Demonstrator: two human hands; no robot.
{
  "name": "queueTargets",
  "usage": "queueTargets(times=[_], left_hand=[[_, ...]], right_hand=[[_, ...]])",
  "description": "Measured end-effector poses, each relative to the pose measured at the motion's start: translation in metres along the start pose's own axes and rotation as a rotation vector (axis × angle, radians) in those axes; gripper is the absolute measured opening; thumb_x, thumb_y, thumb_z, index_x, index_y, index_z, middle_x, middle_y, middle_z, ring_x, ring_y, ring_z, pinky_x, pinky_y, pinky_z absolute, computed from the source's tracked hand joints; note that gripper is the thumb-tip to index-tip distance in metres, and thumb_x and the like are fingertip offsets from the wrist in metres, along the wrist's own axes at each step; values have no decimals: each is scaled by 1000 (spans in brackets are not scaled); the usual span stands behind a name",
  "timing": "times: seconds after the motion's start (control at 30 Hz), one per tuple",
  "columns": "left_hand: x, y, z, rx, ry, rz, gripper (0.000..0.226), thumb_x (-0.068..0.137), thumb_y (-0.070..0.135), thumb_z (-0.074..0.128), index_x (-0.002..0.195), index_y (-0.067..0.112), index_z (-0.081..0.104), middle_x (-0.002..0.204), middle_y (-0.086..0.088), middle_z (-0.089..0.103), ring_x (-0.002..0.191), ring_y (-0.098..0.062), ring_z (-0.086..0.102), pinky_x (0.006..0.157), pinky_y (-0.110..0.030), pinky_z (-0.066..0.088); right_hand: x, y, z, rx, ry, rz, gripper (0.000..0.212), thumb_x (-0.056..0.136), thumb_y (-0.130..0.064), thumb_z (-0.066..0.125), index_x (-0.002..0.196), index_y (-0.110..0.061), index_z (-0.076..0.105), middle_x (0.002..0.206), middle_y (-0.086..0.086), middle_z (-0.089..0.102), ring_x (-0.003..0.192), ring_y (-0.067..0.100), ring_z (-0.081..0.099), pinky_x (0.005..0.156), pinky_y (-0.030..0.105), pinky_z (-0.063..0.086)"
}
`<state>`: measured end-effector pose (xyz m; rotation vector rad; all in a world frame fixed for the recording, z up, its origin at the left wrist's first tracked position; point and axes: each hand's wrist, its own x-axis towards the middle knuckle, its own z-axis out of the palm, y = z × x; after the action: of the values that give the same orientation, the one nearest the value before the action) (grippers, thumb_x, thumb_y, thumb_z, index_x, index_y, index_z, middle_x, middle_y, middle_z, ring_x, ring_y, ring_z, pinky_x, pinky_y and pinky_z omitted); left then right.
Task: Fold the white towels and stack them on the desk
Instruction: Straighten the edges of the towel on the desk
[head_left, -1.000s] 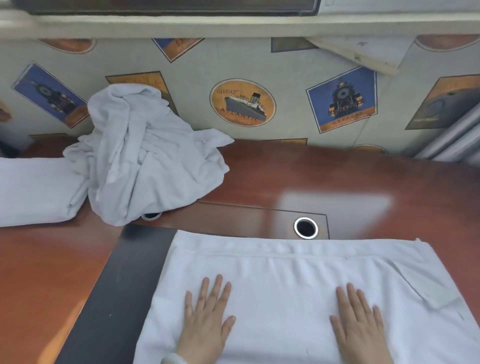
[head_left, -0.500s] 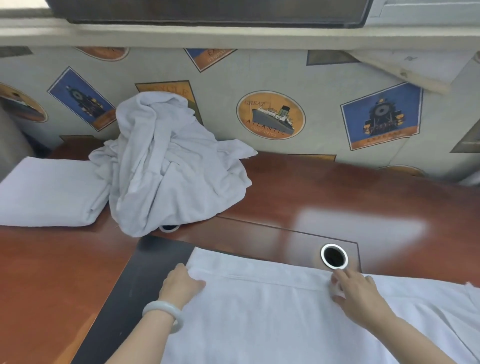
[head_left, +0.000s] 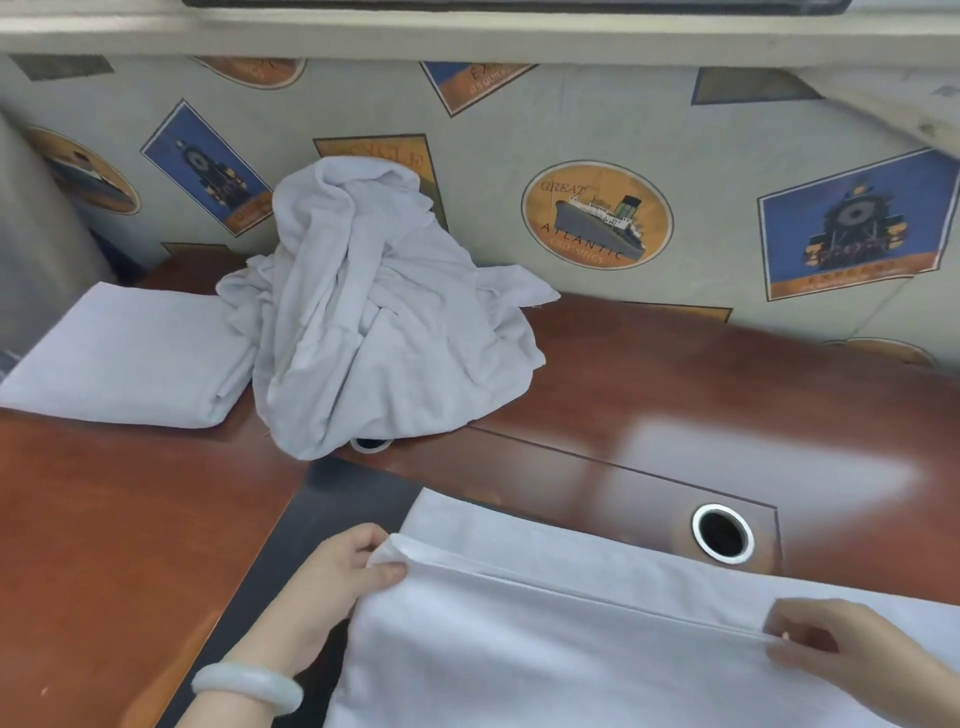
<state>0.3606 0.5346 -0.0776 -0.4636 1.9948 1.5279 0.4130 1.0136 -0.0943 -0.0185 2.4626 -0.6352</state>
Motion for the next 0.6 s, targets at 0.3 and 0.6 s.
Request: queueTargets(times=[0.3,0.6], left_hand=[[68,9,20,288,245,83,5,82,10,68,77,11,66,77,-9,70,67,-15,57,62,-29,42],[92,-17,25,278,440,55,21,97,26,58,80,18,69,81,-1,70,82,-21,63,62,-25,43]], right_hand=[[53,-9,-8,26,183,182,29,82,-21,76,67,-41,62,63,-18,62,59,8,57,60,26,44],[65,-11,20,232,355,255,37,87,-14,71,76,-46,56,74,-6,68,71,16,60,60,32,44]])
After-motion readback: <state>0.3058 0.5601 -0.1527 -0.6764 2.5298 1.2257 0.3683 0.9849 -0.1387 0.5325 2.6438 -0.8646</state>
